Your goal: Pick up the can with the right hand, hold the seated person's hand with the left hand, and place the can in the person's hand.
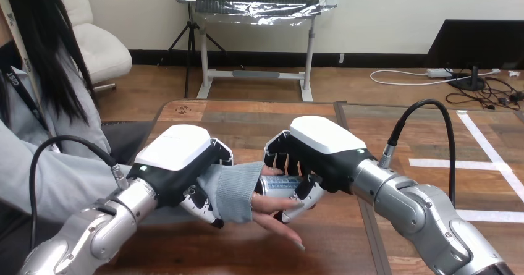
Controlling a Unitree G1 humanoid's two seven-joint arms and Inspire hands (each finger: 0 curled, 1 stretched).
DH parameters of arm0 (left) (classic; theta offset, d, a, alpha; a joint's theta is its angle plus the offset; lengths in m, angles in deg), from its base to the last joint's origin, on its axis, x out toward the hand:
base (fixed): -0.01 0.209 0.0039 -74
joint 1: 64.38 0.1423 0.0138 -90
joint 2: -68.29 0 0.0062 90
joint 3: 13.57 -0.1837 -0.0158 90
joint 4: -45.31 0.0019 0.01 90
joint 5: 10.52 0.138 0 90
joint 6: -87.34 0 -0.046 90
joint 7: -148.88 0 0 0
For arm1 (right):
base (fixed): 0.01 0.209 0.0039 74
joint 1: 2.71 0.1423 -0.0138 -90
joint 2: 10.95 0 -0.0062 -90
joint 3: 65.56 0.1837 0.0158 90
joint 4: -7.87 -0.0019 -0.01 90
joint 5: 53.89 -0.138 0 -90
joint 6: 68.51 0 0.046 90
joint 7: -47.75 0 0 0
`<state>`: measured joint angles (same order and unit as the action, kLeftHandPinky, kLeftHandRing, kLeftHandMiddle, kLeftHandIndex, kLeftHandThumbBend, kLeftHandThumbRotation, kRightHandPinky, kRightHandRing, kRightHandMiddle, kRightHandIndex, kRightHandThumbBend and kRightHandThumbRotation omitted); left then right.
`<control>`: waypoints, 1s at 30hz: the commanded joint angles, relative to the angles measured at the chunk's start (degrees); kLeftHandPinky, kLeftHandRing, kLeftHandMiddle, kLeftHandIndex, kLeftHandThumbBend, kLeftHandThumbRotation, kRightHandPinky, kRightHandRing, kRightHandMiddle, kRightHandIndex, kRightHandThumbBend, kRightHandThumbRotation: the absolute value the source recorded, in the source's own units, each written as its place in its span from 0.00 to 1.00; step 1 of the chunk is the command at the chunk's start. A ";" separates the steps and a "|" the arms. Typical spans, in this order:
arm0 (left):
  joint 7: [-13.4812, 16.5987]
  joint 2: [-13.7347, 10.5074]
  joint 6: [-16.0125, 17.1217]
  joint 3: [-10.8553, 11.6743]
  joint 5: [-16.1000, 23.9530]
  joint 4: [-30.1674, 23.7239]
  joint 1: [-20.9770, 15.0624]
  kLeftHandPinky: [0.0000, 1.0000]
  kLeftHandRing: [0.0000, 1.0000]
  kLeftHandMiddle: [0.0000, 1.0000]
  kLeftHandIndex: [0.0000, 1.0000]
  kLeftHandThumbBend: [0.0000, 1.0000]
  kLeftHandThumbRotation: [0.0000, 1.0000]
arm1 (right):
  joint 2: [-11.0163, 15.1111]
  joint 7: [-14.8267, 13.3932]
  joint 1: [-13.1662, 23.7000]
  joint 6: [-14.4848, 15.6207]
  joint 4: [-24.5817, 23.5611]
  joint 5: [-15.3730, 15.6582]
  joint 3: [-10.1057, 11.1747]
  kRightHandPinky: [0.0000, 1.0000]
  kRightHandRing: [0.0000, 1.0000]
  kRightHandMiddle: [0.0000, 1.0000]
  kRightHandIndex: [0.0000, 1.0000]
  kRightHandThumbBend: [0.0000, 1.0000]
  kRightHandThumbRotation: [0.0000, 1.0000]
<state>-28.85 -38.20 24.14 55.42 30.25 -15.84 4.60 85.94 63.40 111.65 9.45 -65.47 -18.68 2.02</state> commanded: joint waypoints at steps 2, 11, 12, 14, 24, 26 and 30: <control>1.91 2.50 1.64 0.70 -0.98 -0.97 -5.73 0.33 0.34 0.38 0.40 0.89 0.00 | -1.20 -1.28 2.89 -1.23 -2.49 -1.67 1.40 0.37 0.41 0.48 0.47 0.82 0.00; 2.36 2.52 2.31 0.72 -0.95 -0.53 -5.69 0.33 0.34 0.38 0.40 0.90 0.00 | -1.42 -0.97 3.09 -0.83 -1.81 -2.24 1.50 0.38 0.42 0.48 0.47 0.83 0.00; 2.38 2.49 2.45 0.72 -0.98 -0.44 -5.69 0.33 0.34 0.38 0.40 0.90 0.00 | -1.42 -1.04 3.14 -0.74 -1.71 -2.14 1.43 0.38 0.42 0.48 0.47 0.83 0.00; 2.39 2.46 2.61 0.73 -1.02 -0.32 -5.68 0.33 0.34 0.38 0.40 0.90 0.00 | -1.41 -1.14 3.18 -0.66 -1.62 -2.02 1.36 0.38 0.43 0.48 0.47 0.83 0.00; 2.21 2.34 2.60 0.80 -1.07 -0.16 -5.40 0.35 0.36 0.40 0.41 0.90 0.00 | -1.59 -1.15 3.34 0.15 -1.11 -1.87 1.32 0.40 0.44 0.50 0.50 0.84 0.00; 2.08 2.31 2.51 0.82 -1.10 -0.20 -5.34 0.35 0.36 0.40 0.41 0.90 0.00 | -1.58 -1.00 3.38 0.45 -1.14 -1.78 1.29 0.41 0.45 0.51 0.51 0.84 0.00; 2.18 2.20 2.73 0.86 -1.11 -0.23 -5.18 0.36 0.37 0.41 0.42 0.90 0.00 | -1.63 -0.85 3.43 1.46 -1.16 -1.37 1.21 0.44 0.46 0.53 0.55 0.85 0.00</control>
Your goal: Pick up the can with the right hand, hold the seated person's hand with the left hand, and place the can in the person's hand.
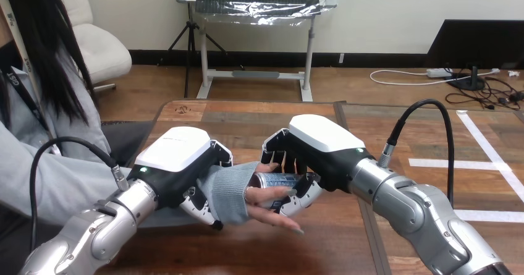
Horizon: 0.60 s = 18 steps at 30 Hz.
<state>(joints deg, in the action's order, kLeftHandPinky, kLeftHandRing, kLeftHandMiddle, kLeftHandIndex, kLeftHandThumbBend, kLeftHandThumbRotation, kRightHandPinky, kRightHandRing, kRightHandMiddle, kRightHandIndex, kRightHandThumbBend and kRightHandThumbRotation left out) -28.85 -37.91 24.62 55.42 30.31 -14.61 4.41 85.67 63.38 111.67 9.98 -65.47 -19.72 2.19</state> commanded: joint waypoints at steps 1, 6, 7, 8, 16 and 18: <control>2.24 1.91 2.30 0.86 -1.15 -1.42 -4.97 0.36 0.37 0.41 0.42 0.90 0.00 | -1.34 -0.91 3.40 1.01 -1.15 -0.25 1.01 0.44 0.46 0.53 0.56 0.85 0.00; 2.91 1.90 2.26 0.88 -0.80 -1.56 -4.64 0.37 0.38 0.42 0.43 0.91 0.01 | -1.26 -0.99 3.49 1.74 -1.07 0.31 0.77 0.45 0.49 0.56 0.60 0.87 0.00; 2.88 1.88 2.18 0.88 -0.76 -1.62 -4.60 0.37 0.38 0.42 0.43 0.91 0.01 | -1.25 -0.95 3.49 1.84 -1.08 0.33 0.76 0.45 0.49 0.56 0.61 0.87 0.00; 2.97 1.85 2.24 0.85 -0.65 -1.64 -4.56 0.37 0.38 0.42 0.43 0.91 0.02 | -1.14 -1.04 3.56 1.80 -0.96 0.56 0.67 0.45 0.49 0.57 0.61 0.87 0.00; 3.91 1.66 3.37 0.71 -0.51 -1.07 -4.47 0.37 0.39 0.43 0.44 0.90 0.03 | -0.84 -1.39 3.80 2.56 -0.90 2.40 0.22 0.47 0.54 0.60 0.65 0.90 0.00; 3.34 1.57 2.98 0.65 -0.48 -1.32 -4.38 0.37 0.39 0.43 0.44 0.90 0.04 | -0.81 -1.65 3.79 2.60 -0.82 2.86 0.23 0.47 0.54 0.61 0.66 0.91 0.00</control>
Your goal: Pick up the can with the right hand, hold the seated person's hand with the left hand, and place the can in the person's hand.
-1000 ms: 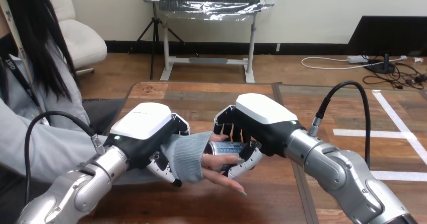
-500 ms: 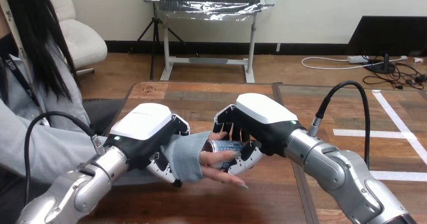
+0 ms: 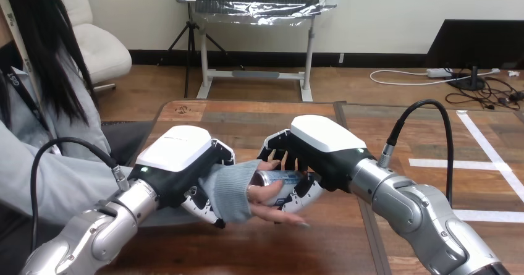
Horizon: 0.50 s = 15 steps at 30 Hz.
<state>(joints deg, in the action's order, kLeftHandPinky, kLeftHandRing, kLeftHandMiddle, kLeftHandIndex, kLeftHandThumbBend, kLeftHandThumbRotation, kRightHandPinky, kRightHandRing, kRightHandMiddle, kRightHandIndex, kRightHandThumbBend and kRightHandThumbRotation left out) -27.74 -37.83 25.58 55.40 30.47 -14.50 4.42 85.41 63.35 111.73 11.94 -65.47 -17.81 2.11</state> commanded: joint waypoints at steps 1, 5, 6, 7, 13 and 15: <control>2.08 1.47 1.92 0.65 -0.62 -1.49 -4.36 0.37 0.39 0.43 0.45 0.90 0.04 | -0.56 -1.67 3.72 0.65 -0.81 1.09 0.34 0.47 0.55 0.62 0.66 0.91 0.00; 1.77 1.40 1.45 0.73 -0.52 -2.12 -3.98 0.37 0.40 0.44 0.45 0.89 0.06 | -0.40 -1.94 3.78 0.42 -0.61 1.67 0.32 0.47 0.56 0.63 0.67 0.92 0.00; 1.82 1.37 1.47 0.73 -0.48 -2.17 -3.92 0.37 0.40 0.44 0.45 0.89 0.06 | -0.38 -1.92 3.79 0.47 -0.60 1.80 0.32 0.48 0.57 0.64 0.67 0.93 0.00; 1.84 1.33 1.49 0.73 -0.46 -2.20 -3.87 0.37 0.40 0.44 0.45 0.89 0.07 | -0.39 -1.90 3.79 0.51 -0.61 1.91 0.32 0.48 0.57 0.64 0.68 0.93 0.01; 1.50 1.31 1.41 0.89 -0.76 -2.57 -3.49 0.37 0.40 0.44 0.46 0.89 0.07 | -0.18 -2.14 3.86 0.11 -0.27 2.31 0.47 0.51 0.59 0.66 0.69 0.93 0.02; 1.48 1.29 1.36 0.92 -0.77 -2.72 -3.33 0.37 0.40 0.44 0.46 0.90 0.08 | -0.13 -2.11 3.88 0.20 -0.17 2.36 0.56 0.52 0.60 0.66 0.70 0.93 0.02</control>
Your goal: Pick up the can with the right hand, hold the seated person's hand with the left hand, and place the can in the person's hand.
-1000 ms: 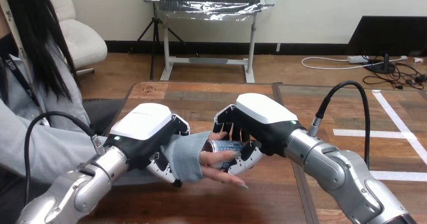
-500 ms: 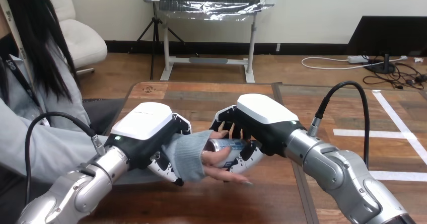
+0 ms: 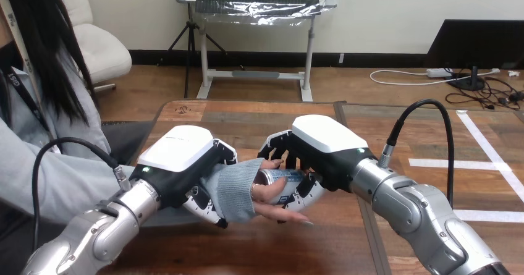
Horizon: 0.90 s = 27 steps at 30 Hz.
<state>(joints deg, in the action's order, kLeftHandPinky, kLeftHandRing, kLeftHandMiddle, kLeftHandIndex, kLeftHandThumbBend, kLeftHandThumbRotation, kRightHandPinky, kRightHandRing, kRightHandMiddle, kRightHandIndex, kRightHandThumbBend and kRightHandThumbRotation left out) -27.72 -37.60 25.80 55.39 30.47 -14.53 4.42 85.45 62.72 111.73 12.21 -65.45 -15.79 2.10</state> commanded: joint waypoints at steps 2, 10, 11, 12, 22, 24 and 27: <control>1.30 1.06 1.01 0.99 -0.85 -2.87 -3.17 0.37 0.40 0.44 0.46 0.90 0.08 | -0.14 -1.48 3.90 0.02 -0.09 0.34 0.63 0.52 0.61 0.66 0.70 0.93 0.02; 0.54 0.97 0.35 1.13 -1.05 -3.66 -2.62 0.39 0.40 0.44 0.46 0.89 0.09 | -0.06 -1.11 4.05 0.65 0.22 0.20 0.89 0.53 0.62 0.66 0.72 0.93 0.03; 0.35 0.90 0.22 1.15 -1.06 -3.90 -2.51 0.39 0.41 0.44 0.46 0.89 0.09 | -0.03 -1.10 4.07 0.76 0.26 0.22 0.93 0.53 0.62 0.66 0.72 0.93 0.03; 0.22 0.85 0.13 1.16 -1.07 -4.06 -2.43 0.39 0.41 0.44 0.47 0.89 0.10 | -0.01 -1.11 4.08 0.82 0.29 0.23 0.94 0.53 0.62 0.66 0.72 0.93 0.03; 0.33 0.63 0.20 1.42 -1.28 -4.91 -1.73 0.39 0.41 0.44 0.47 0.89 0.10 | 0.44 -0.51 4.29 1.95 0.43 0.30 0.95 0.53 0.62 0.66 0.74 0.91 0.04; 0.35 0.59 0.16 1.47 -1.27 -5.10 -1.58 0.39 0.40 0.44 0.47 0.89 0.10 | 0.64 -0.62 4.37 2.03 0.57 0.61 0.81 0.54 0.63 0.66 0.74 0.91 0.04; 0.34 0.50 0.05 1.46 -1.14 -5.36 -1.44 0.38 0.40 0.44 0.47 0.90 0.10 | 0.86 -0.67 4.50 1.98 0.85 0.82 0.68 0.54 0.63 0.66 0.74 0.91 0.05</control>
<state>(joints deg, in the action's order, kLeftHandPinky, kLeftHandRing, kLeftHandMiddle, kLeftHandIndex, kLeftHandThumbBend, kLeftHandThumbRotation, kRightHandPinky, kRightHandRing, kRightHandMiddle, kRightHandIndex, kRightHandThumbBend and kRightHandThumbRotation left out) -28.02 -37.48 25.49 55.41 30.40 -16.19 4.96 85.70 62.74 111.79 13.80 -65.30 -15.55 2.10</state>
